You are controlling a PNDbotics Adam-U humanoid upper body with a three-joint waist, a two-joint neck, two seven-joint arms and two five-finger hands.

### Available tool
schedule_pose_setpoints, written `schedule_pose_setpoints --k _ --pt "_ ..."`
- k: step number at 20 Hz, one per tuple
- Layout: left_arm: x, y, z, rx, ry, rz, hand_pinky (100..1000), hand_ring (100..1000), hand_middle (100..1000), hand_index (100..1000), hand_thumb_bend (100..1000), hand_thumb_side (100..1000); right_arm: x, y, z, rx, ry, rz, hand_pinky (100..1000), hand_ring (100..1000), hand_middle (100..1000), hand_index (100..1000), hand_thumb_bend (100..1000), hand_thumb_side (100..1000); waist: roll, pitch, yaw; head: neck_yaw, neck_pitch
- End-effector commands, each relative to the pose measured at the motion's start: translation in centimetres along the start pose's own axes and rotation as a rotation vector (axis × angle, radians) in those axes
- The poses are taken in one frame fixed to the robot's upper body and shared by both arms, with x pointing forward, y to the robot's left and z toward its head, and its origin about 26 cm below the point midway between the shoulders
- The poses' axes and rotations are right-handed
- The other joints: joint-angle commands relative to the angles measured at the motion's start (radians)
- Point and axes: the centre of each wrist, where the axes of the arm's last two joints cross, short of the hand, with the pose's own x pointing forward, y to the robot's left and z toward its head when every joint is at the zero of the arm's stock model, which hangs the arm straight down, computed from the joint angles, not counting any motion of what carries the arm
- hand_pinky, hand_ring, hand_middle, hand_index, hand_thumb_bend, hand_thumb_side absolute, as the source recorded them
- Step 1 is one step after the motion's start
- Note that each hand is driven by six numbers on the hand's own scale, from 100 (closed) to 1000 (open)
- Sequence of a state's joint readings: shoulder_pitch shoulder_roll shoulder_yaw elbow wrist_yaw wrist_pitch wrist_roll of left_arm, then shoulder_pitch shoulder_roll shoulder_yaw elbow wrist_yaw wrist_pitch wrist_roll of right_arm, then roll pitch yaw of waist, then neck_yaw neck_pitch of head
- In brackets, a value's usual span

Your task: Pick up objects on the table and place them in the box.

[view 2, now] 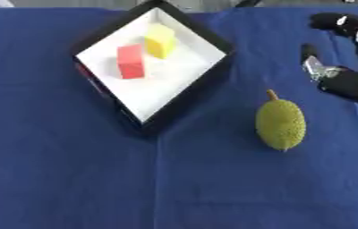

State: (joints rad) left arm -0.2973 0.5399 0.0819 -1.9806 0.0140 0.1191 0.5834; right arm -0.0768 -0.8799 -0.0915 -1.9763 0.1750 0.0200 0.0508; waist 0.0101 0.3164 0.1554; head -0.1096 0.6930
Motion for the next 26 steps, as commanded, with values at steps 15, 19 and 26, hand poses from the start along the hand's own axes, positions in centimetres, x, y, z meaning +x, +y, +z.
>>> schedule_pose_setpoints --k 15,19,26 --pt "-0.7 0.8 1.2 0.065 0.038 0.011 754 787 825 920 291 711 -0.7 0.9 2.2 0.235 0.061 0.189 954 905 802 886 200 253 -0.011 -0.024 -0.002 0.004 -0.014" --pt "-0.8 0.7 1.4 0.060 0.047 0.017 755 788 823 919 301 708 -0.6 1.3 2.2 0.285 0.055 0.186 965 911 804 893 248 286 -0.011 -0.022 0.001 0.001 -0.014" --pt "-1.0 0.6 1.5 0.052 0.058 0.013 756 789 815 911 302 714 -0.6 1.7 2.3 0.367 0.030 0.183 972 913 805 899 205 462 -0.014 -0.018 0.003 0.003 -0.012"
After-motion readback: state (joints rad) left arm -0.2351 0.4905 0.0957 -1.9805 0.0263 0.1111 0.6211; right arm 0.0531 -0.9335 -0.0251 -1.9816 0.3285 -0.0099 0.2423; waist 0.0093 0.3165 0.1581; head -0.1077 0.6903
